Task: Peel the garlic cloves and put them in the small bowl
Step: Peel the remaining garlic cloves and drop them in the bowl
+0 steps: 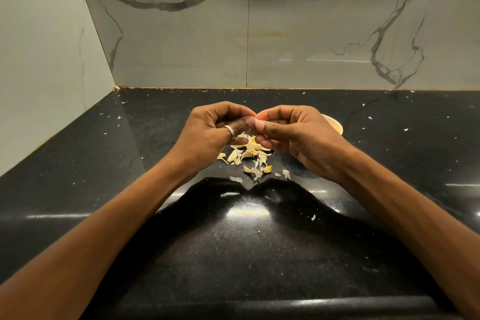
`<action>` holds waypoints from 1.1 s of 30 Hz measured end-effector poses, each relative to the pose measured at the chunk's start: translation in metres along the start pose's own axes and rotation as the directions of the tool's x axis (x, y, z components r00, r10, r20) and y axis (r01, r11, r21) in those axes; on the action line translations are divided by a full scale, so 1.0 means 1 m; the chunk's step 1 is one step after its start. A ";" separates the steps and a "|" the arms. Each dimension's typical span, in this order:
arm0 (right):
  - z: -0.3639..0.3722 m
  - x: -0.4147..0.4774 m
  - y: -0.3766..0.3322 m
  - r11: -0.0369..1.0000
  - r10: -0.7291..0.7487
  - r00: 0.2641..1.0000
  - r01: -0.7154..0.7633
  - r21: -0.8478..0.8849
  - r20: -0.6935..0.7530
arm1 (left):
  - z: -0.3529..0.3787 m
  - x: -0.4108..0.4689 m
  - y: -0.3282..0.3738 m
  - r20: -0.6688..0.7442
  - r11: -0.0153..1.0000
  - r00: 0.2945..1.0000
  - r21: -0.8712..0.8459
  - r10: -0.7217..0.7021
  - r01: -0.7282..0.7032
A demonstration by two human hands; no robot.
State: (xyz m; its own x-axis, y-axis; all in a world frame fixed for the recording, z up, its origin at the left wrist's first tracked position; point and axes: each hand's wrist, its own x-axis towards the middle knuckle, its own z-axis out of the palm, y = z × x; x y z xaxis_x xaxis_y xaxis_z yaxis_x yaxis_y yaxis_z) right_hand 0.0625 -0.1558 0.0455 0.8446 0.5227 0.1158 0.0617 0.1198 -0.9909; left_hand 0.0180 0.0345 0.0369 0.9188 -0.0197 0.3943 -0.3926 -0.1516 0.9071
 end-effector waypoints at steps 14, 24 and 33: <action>0.003 -0.003 0.006 0.902 -0.272 0.961 0.237 -0.360 -0.050 | 0.004 0.001 -0.003 -0.074 0.996 0.995 0.054 -0.069 0.074; 0.003 0.000 0.016 0.739 -0.389 0.921 0.302 -0.602 -0.015 | 0.009 -0.001 -0.004 -0.071 0.989 0.988 0.042 -0.136 0.139; 0.006 0.003 0.014 0.878 -0.279 0.959 0.231 -0.419 -0.056 | 0.011 0.000 -0.001 -0.077 0.978 0.975 -0.006 -0.208 0.208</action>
State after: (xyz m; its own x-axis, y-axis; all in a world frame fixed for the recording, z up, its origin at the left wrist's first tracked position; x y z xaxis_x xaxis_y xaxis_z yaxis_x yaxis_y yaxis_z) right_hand 0.0622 -0.1474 0.0321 0.8223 0.4205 0.3835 0.4722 -0.1279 -0.8722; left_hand 0.0188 0.0239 0.0345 0.9744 0.0881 0.2070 -0.1928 -0.1468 0.9702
